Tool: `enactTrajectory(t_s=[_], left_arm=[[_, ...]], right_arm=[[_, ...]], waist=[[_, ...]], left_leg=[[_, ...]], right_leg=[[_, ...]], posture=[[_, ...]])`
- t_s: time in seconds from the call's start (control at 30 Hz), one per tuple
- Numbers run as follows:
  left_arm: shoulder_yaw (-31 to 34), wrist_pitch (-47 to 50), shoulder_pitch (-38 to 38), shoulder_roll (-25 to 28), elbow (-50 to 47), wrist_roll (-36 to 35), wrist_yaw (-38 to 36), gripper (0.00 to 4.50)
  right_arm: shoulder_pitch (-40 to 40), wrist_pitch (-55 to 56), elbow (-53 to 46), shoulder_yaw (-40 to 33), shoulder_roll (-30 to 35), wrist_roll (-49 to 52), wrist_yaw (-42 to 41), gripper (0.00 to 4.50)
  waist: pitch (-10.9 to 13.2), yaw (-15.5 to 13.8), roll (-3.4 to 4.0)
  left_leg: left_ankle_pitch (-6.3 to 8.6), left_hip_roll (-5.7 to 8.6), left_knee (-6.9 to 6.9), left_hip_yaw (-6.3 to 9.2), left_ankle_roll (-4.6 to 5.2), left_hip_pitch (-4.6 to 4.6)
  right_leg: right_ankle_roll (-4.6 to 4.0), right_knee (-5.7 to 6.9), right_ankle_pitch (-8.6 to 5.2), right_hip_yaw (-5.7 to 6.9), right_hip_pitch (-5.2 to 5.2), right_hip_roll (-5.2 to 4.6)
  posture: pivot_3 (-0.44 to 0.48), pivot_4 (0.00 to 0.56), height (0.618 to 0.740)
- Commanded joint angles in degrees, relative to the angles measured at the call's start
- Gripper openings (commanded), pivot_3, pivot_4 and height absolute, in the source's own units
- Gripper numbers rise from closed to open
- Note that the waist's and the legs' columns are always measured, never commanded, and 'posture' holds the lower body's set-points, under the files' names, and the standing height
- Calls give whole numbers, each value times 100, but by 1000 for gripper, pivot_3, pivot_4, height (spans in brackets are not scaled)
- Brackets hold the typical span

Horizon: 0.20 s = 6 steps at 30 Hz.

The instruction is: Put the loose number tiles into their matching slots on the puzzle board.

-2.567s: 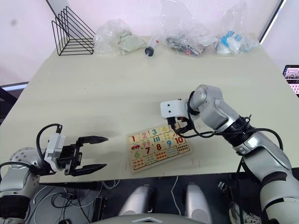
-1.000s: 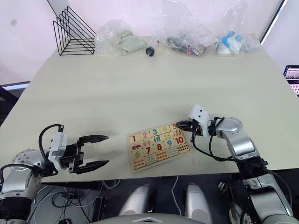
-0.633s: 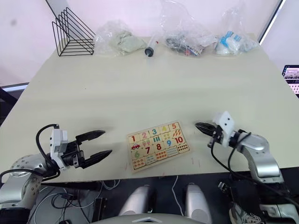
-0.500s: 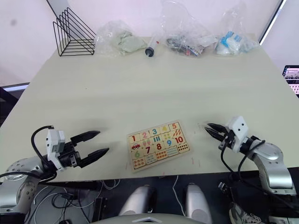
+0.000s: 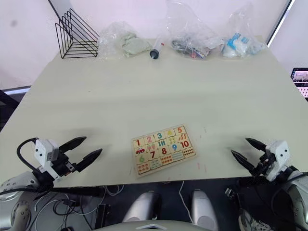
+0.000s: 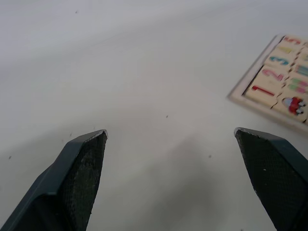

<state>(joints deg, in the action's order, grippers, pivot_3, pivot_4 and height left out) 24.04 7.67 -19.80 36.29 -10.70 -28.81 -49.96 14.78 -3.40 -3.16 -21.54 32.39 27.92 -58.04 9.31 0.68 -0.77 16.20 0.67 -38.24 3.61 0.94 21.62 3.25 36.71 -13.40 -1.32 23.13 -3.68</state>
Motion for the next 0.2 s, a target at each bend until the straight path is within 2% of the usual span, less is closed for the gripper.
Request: enactTrajectory(t_s=[0.03,0.2], left_arm=[[59,10,-76,-80,-246,115,248,4500],[27,-193,-62,-65,-140,448,378,4500]], right_arm=[[-42,229,96,-251,108,185,-165,4241],[-65,331,156,-185,98,150,-164,4241]], waist=[[0,-2,-1],[-2,-12,-3]], left_leg=[[0,0,0,-1,0,0],[0,2,-1,-1,0,0]], right_leg=[[0,0,0,-1,0,0],[-1,0,0,1,-3,-1]], posture=[[0,150,740],[0,150,740]])
